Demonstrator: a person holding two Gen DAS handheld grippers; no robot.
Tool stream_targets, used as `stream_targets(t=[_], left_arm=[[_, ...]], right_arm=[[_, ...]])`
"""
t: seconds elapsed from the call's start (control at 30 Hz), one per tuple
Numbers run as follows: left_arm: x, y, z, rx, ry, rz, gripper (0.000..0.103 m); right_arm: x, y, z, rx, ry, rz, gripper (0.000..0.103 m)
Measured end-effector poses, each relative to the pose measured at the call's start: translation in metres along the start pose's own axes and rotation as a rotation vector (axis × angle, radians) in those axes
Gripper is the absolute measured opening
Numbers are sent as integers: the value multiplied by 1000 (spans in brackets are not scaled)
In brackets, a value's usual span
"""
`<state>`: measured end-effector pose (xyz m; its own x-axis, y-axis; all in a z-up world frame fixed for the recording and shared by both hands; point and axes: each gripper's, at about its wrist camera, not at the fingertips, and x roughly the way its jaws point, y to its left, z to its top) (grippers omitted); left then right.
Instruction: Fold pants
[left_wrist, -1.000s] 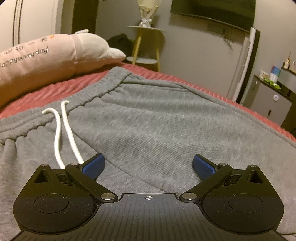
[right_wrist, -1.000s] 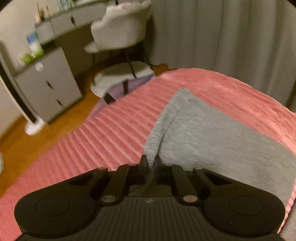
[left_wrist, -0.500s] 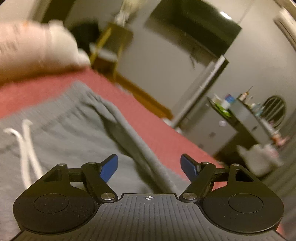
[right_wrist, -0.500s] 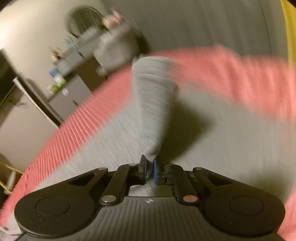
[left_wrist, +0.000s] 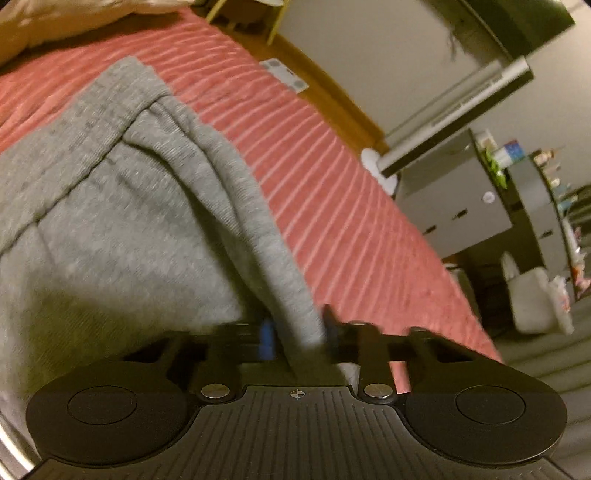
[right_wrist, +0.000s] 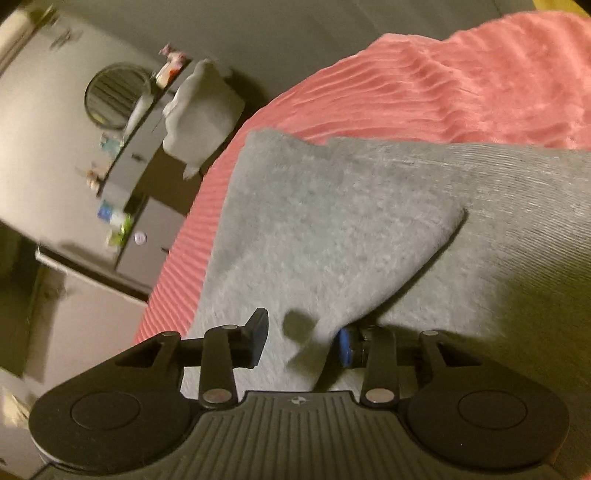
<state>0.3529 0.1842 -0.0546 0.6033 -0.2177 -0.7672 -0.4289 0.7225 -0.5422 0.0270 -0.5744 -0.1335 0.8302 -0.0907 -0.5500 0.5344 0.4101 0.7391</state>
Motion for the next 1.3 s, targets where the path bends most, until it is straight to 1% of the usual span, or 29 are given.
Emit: stream_targets(t=[0.03,0.07,0.1,0.13,0.23,0.3,0.37,0.43,0.5,0.57,0.63,0.67,0.7,0.73,0.77,0.8,0.83,0.87,0.9,0.97,1.0,1.03,1.07,1.1,1.13,1.17,1.2,1.27,1.3], left_arm=[[-1,-2,0,5,6,12,13],[-7,-3,1,5,-2,3,12],[-19,-5,0,12,-29,-22,11],[-33,-8,0,23,-67,-60,11],[-89,-13,-6,65,-143,-156,10],[-138,-14,-21,121,-213,-218,10],[-186,-3,-48,165,-275,-276,10],[-219,20,-82,178,-259,-281,11],[-224,46,-110,169,-218,-258,12],[-211,76,-136,165,-126,-165,14],[-191,102,-153,116,-37,-80,15],[-181,111,-159,99,-1,-38,16],[-174,118,-164,90,8,-15,17],[-172,122,-166,68,19,1,21],[-172,126,-164,23,15,-16,24],[-173,128,-160,-10,-19,-38,37],[-178,129,-156,-30,-68,-29,53],[-181,128,-153,-38,-113,-5,58],[-181,127,-149,-37,-134,6,58],[-178,124,-141,-49,-114,-3,57],[-175,125,-141,-56,-104,-3,48],[-175,124,-140,-60,-106,14,27],[-178,123,-140,-51,-113,36,17],[-181,120,-141,-36,-126,51,13],[-192,119,-144,-31,-145,51,13],[-197,120,-143,-31,-168,46,13],[-198,123,-141,-24,-181,52,13],[-203,119,-146,26,-183,107,13],[-207,122,-152,52,-173,141,20]], right_arm=[[3,0,1,2,-2,4,23],[8,1,3,-3,5,-11,14],[10,3,6,-9,12,-41,5],[9,5,9,-17,15,-49,5],[-9,22,21,-69,-13,-3,5],[-34,34,31,-99,-59,76,5],[-64,36,43,-100,-115,172,5],[-94,26,50,-107,-172,245,5],[-114,9,53,-116,-193,249,5],[-124,-14,48,-131,-181,188,5],[-121,-40,39,-127,-138,99,5],[-114,-54,33,-123,-105,36,6],[-107,-65,26,-123,-74,-24,6],[-98,-76,20,-120,-36,-77,6],[-93,-84,15,-109,-16,-95,6],[-93,-89,11,-90,-29,-77,7],[-96,-90,10,-73,-45,-61,10],[-98,-90,11,-58,-40,-54,13],[-99,-90,12,-51,-33,-40,20],[-95,-79,14,-72,-11,-31,21],[-91,-72,15,-94,-5,-36,21],[-90,-66,17,-121,-1,-45,13],[-86,-60,16,-146,5,-63,7],[-89,-55,15,-168,2,-73,5],[-92,-49,19,-191,-4,-76,5],[-100,-43,19,-222,-33,-63,5],[-112,-41,18,-252,-74,-28,5],[-128,-38,17,-304,-138,32,5],[-131,-38,16,-325,-150,30,5]])
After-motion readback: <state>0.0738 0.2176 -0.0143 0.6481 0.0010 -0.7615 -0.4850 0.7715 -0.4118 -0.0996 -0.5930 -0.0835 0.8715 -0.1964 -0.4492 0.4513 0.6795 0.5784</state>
